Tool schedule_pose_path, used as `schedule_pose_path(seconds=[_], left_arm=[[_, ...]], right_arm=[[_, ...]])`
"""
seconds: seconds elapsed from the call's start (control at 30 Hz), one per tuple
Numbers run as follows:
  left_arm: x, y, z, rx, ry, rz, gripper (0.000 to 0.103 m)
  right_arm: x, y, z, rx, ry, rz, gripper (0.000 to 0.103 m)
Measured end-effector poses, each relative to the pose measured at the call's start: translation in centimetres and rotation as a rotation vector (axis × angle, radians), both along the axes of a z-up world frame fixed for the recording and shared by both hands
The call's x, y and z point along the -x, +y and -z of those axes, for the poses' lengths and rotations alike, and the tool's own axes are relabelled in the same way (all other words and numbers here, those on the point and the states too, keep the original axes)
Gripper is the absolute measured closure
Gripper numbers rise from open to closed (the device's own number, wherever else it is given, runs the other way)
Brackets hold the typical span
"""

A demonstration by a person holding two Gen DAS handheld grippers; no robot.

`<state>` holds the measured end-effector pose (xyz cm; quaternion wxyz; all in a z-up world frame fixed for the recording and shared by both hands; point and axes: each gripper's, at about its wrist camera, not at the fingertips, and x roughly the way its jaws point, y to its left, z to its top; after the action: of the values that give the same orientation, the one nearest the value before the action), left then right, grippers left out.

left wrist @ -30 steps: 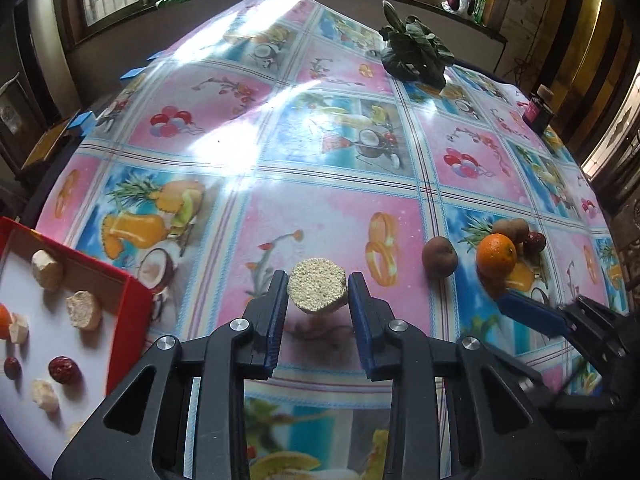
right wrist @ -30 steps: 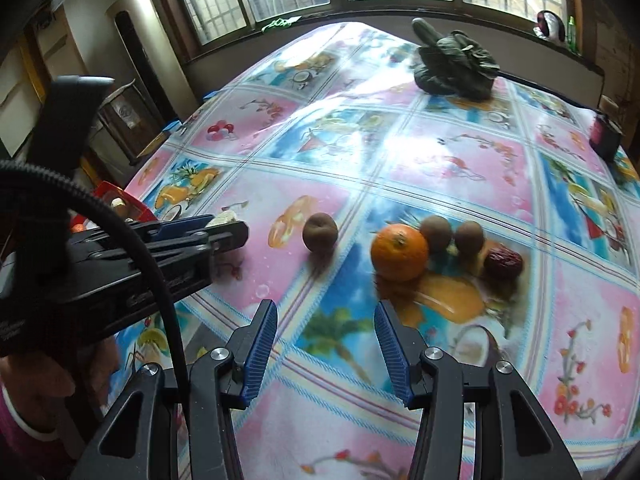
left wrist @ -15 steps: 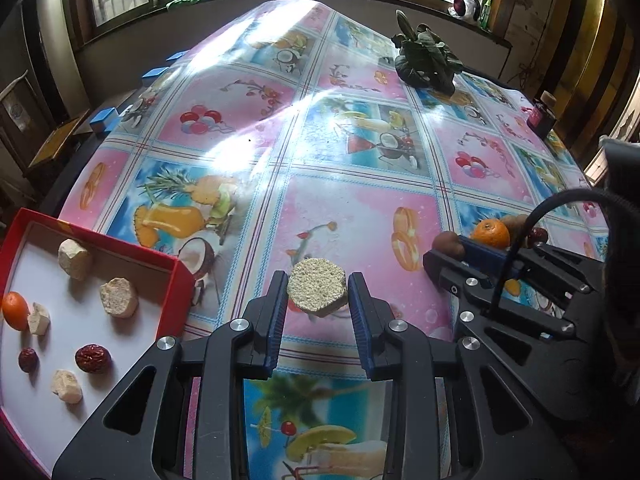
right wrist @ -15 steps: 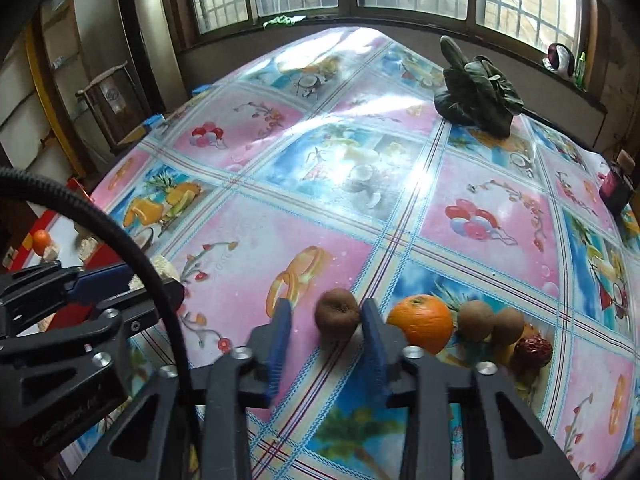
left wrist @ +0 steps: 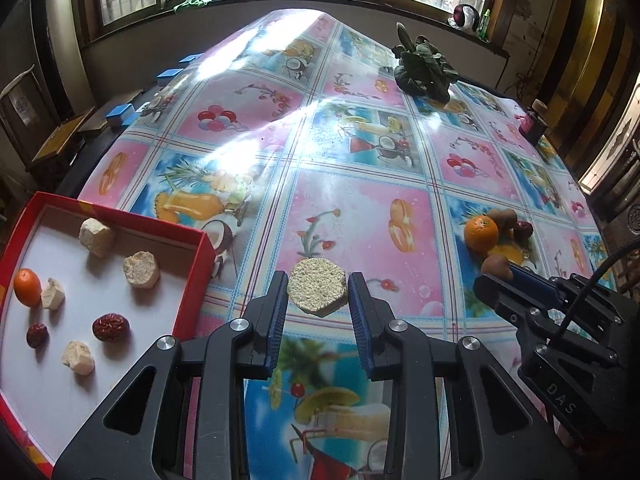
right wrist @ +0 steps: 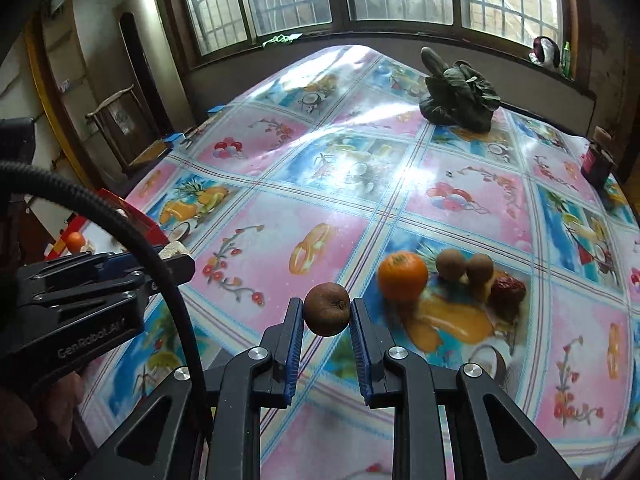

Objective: Organize fruits
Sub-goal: 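Carry the beige slice and the brown fruit over the red tray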

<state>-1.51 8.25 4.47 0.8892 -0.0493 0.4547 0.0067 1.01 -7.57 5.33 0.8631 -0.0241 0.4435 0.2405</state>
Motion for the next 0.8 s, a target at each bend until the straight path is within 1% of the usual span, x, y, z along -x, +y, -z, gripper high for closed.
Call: schedule_pose_path(seconds=[0.2,0.3,0.53,0.8], left_arm=[[1.6,-0.3,-0.9,-0.009,-0.021,0.014,0.073],[2.6,-0.3,-1.3,-0.015,-0.034,0.016,0.073],[4.4,0.6,-1.9,-0.034,-0.051,0.003,0.073],[6.0,2.0,-2.6,-0.045,-0.076,-0.028,0.073]], right_arm=[[2.2,0.0,-1.2,-0.008,-0.025,0.008,0.08],[3.1,-0.1,-1.7,-0.013,-0.039,0.038,0.08],[5.1,1.3,-2.7,-0.004,-0.069,0.005,0.08],[6.7,3.3,-3.3,0.002,-0.083,-0.04,0.08]])
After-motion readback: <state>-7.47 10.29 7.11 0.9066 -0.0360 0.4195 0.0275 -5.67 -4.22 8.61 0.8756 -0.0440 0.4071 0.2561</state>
